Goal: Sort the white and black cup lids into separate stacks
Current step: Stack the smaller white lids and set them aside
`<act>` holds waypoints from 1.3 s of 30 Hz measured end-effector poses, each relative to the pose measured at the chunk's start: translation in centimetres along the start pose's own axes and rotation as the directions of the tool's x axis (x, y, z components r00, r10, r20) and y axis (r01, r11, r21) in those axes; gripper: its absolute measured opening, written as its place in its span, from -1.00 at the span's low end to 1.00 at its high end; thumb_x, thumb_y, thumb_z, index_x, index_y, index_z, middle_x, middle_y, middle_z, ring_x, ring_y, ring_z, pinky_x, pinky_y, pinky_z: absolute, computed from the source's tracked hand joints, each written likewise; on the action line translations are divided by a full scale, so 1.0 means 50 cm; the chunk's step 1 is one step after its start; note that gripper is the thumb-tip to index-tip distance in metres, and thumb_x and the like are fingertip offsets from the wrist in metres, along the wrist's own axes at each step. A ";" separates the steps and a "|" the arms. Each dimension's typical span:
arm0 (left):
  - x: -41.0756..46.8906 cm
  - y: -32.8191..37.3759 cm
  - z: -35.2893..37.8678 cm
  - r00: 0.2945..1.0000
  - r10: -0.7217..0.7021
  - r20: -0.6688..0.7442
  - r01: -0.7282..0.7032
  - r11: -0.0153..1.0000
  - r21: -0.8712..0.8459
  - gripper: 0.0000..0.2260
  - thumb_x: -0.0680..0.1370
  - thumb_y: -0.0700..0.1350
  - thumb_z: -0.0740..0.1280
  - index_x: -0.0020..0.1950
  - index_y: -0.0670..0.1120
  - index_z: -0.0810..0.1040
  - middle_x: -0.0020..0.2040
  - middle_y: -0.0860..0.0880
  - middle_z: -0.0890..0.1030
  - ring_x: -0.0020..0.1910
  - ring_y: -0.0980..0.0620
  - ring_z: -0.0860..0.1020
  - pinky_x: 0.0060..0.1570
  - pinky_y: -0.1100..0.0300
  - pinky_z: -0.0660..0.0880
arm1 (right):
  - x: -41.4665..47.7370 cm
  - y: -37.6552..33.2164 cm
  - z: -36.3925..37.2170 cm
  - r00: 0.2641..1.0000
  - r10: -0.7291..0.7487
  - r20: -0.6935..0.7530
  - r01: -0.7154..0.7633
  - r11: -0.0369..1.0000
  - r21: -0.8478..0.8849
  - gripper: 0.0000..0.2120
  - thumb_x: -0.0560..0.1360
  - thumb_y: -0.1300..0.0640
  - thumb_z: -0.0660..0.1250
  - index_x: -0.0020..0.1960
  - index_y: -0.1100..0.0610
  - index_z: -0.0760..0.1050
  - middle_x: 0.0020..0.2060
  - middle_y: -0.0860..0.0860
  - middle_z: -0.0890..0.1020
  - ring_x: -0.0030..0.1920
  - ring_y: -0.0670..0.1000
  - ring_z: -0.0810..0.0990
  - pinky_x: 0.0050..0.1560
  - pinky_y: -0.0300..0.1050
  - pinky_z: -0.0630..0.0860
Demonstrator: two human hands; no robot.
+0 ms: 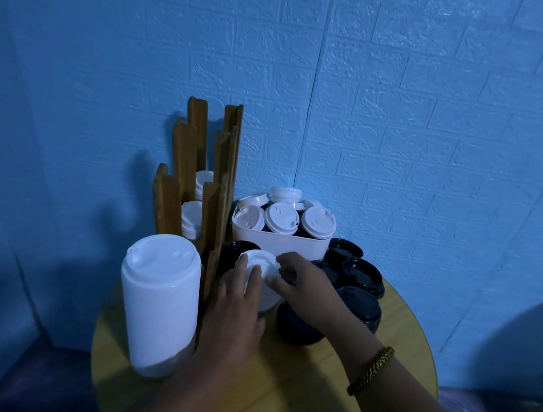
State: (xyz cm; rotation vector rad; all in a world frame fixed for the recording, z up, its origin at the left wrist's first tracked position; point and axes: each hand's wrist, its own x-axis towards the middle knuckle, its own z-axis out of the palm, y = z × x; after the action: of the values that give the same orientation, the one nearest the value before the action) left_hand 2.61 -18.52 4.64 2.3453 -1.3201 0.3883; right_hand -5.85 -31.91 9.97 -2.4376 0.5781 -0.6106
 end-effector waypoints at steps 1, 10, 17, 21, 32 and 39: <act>0.003 -0.001 0.006 1.000 -0.007 -0.019 0.007 1.000 0.004 -0.27 0.63 0.02 0.35 0.66 0.02 -0.01 0.66 -0.04 -0.14 0.61 -0.10 0.12 0.44 0.11 0.37 | 0.010 -0.004 -0.002 0.999 0.033 -0.014 -0.032 0.999 0.038 -0.57 0.56 -0.06 0.36 0.37 0.07 0.43 0.18 -0.01 0.57 0.16 -0.05 0.56 0.13 -0.14 0.52; 0.041 0.002 0.023 0.996 -0.068 -0.050 0.064 0.994 -0.087 -0.39 0.64 0.01 0.34 0.64 -0.02 0.18 0.65 -0.08 0.14 0.59 -0.12 0.20 0.46 0.04 0.36 | 0.066 0.001 0.006 0.972 0.172 0.159 -0.222 0.896 0.385 -0.50 0.63 -0.24 0.13 0.39 0.05 0.47 0.26 -0.13 0.52 0.27 -0.10 0.46 0.33 -0.15 0.35; 0.042 0.003 0.031 0.990 -0.135 -0.033 0.113 0.919 -0.377 -0.17 0.54 0.10 0.46 0.65 0.05 0.01 0.64 0.00 0.05 0.61 -0.05 0.13 0.46 0.00 0.40 | 0.086 0.027 0.021 0.987 0.156 0.045 -0.161 0.973 0.162 -0.71 0.56 -0.12 0.35 0.16 0.04 0.49 0.01 -0.04 0.62 0.01 -0.05 0.60 0.02 -0.10 0.55; 0.033 0.004 0.022 0.960 -0.279 -0.009 0.217 0.766 -0.605 -0.04 0.43 0.01 0.57 0.65 0.07 0.02 0.61 0.02 0.19 0.59 -0.02 0.16 0.51 -0.04 0.30 | 0.081 0.041 0.023 0.982 0.177 0.066 -0.188 0.953 0.237 -0.83 0.57 -0.07 0.35 0.08 0.00 0.56 -0.06 -0.06 0.66 -0.05 -0.06 0.63 -0.04 -0.17 0.55; -0.008 0.008 0.044 0.907 -0.337 0.251 0.393 0.470 -0.791 -0.09 0.37 0.03 0.64 0.57 0.12 0.17 0.34 0.12 0.49 0.32 0.08 0.48 0.26 0.12 0.49 | 0.019 -0.036 -0.005 0.972 -0.022 0.233 -0.002 0.995 0.101 -0.68 0.49 -0.14 0.43 0.09 0.06 0.53 -0.02 -0.12 0.58 -0.02 -0.14 0.54 0.04 -0.12 0.50; -0.015 0.003 0.037 0.908 -0.319 0.272 0.400 0.470 -0.787 -0.14 0.36 0.04 0.64 0.53 0.17 0.22 0.32 0.18 0.49 0.28 0.12 0.47 0.20 0.16 0.43 | 0.033 -0.065 -0.021 0.892 0.022 0.451 0.041 0.991 -0.130 -0.38 0.47 -0.08 0.41 0.47 -0.01 0.32 0.36 -0.03 0.45 0.33 0.02 0.42 0.34 0.01 0.38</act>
State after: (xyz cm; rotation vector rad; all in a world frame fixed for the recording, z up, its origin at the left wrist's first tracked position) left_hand 2.16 -18.91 2.73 1.7016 -0.7096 -0.4295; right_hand -4.23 -30.73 13.18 -2.5880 0.4224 0.0092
